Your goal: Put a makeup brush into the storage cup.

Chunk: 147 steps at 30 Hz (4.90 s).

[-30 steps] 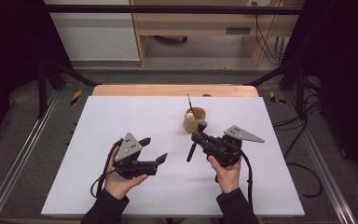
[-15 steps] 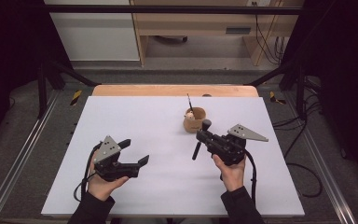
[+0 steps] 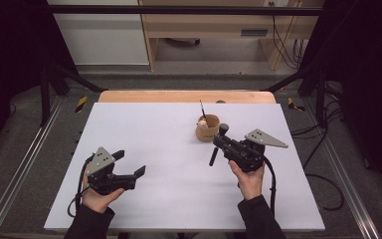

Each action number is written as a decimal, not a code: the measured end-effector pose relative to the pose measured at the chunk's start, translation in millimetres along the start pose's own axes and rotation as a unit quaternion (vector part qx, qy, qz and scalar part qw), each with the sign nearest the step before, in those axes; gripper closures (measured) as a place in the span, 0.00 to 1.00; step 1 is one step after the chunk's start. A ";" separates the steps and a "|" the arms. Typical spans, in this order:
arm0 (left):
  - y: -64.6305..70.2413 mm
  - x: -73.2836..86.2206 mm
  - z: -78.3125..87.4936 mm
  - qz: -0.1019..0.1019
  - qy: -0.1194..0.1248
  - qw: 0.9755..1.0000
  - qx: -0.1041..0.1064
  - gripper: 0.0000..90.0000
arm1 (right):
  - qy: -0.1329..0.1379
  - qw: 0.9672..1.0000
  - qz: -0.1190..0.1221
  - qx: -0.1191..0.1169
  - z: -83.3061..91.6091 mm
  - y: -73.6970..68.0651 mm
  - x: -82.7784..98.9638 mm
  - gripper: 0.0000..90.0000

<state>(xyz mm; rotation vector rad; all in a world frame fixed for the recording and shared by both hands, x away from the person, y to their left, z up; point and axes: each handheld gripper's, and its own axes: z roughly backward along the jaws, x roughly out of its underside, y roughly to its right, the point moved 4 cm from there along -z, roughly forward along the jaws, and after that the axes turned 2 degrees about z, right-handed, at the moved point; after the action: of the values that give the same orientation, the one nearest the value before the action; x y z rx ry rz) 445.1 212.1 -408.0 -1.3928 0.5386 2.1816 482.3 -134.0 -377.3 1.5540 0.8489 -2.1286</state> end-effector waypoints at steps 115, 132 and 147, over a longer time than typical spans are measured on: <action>-51.5 21.5 35.3 0.007 0.007 0.999 -0.036 0.08 | 0.010 0.986 0.030 0.162 -116.5 83.7 -43.4 0.86; -49.9 21.7 36.0 -0.008 0.007 1.000 -0.020 0.08 | -0.013 0.986 0.032 0.164 -127.9 85.8 -31.0 0.86; -48.9 21.5 35.5 -0.010 0.007 1.000 -0.021 0.08 | -0.041 0.985 0.032 0.167 -134.6 86.7 -17.3 0.86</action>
<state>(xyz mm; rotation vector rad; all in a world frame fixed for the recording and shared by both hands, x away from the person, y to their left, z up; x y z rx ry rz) 441.0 275.5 -416.6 -1.4296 0.4851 2.1799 638.1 -111.1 -411.0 1.6095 0.4221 -2.3603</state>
